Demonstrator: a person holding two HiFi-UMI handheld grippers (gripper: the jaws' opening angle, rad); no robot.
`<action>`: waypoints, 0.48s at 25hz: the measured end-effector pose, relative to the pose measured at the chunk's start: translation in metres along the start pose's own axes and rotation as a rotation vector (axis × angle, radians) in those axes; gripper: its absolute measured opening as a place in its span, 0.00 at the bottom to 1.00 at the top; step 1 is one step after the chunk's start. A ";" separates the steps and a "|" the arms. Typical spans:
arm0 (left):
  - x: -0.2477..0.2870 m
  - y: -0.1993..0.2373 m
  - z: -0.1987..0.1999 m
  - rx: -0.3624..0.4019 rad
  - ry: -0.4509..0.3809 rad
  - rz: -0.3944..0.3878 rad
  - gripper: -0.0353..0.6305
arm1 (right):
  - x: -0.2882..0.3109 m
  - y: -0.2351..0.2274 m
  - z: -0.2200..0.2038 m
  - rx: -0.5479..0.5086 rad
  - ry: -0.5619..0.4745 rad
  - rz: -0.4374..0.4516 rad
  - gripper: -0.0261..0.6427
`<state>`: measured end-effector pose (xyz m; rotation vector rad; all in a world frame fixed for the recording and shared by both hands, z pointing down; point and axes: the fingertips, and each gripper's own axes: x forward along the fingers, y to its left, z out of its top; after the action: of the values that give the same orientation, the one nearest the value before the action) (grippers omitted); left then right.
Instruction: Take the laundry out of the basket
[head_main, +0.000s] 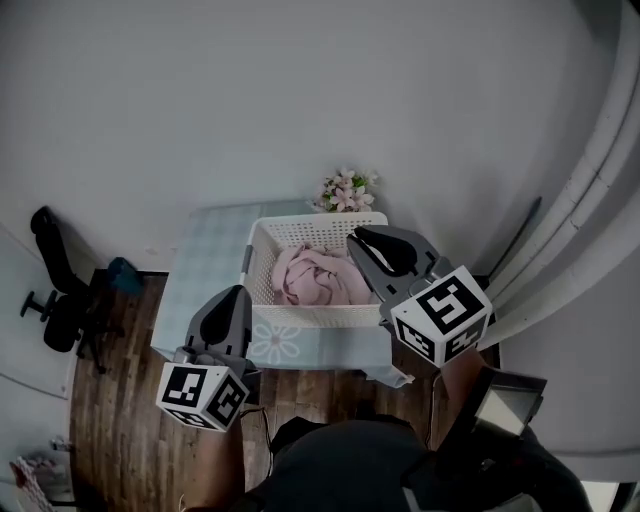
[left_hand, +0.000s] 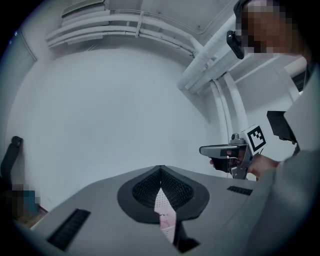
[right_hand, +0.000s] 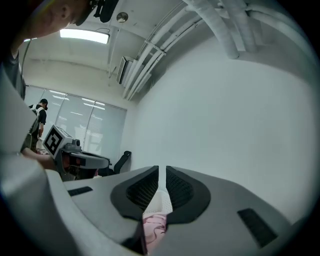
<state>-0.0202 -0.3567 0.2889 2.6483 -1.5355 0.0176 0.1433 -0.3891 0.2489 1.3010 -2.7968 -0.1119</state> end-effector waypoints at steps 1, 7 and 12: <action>0.003 0.002 0.000 0.005 0.004 0.012 0.06 | 0.006 -0.004 -0.003 -0.004 0.012 0.015 0.10; 0.011 0.016 -0.012 0.013 0.047 0.049 0.06 | 0.041 -0.005 -0.030 -0.029 0.124 0.115 0.38; 0.019 0.040 -0.019 0.014 0.066 0.055 0.06 | 0.071 -0.012 -0.048 -0.086 0.187 0.125 0.41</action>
<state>-0.0444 -0.3916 0.3109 2.5875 -1.5933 0.1182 0.1108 -0.4535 0.2972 1.0560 -2.6740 -0.0977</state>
